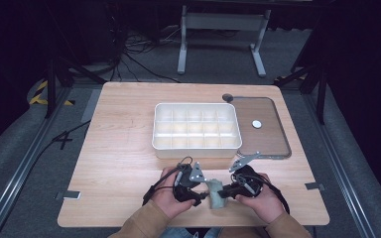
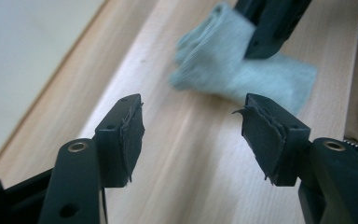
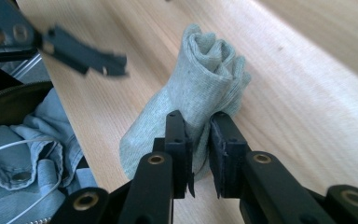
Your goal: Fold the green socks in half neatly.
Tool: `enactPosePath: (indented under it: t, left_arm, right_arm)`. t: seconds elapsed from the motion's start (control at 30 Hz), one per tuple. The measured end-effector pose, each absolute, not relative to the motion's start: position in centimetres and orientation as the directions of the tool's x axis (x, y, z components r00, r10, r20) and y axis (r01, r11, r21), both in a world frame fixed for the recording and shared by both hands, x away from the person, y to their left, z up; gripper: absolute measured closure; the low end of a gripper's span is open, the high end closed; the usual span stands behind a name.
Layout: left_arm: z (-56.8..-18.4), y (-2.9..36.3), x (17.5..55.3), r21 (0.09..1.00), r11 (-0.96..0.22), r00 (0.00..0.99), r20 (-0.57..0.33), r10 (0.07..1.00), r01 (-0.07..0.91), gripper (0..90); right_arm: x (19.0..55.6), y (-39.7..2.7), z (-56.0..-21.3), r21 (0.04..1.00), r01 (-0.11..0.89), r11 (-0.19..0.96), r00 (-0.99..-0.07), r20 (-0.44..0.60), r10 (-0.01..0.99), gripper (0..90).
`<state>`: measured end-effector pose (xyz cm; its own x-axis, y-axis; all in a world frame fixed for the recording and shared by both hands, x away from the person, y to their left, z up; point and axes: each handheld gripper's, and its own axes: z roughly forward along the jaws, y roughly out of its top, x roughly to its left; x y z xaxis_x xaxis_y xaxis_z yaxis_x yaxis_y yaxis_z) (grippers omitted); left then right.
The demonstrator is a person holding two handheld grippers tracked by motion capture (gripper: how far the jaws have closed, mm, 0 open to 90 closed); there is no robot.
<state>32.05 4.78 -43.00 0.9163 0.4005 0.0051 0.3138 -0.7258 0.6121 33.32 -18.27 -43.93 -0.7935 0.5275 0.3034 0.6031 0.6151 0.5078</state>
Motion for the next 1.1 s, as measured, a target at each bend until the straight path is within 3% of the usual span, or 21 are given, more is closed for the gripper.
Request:
enactPosePath:
  t: [0.53, 1.1]
  left_arm:
    - [-41.2, 9.1, 33.7, 0.642, -0.654, 0.856, -0.007, 0.517, 0.4, 40.3]
    - [-40.9, 10.4, 34.3, 0.654, -0.623, 0.837, -0.029, 0.546, 0.429, 42.1]
  right_arm:
    - [34.6, -19.9, -39.0, 0.563, 0.535, 0.63, -0.822, 0.177, 0.541, 78.5]
    - [37.1, -21.7, -33.6, 0.602, 0.533, 0.595, -0.795, 0.116, 0.596, 78.4]
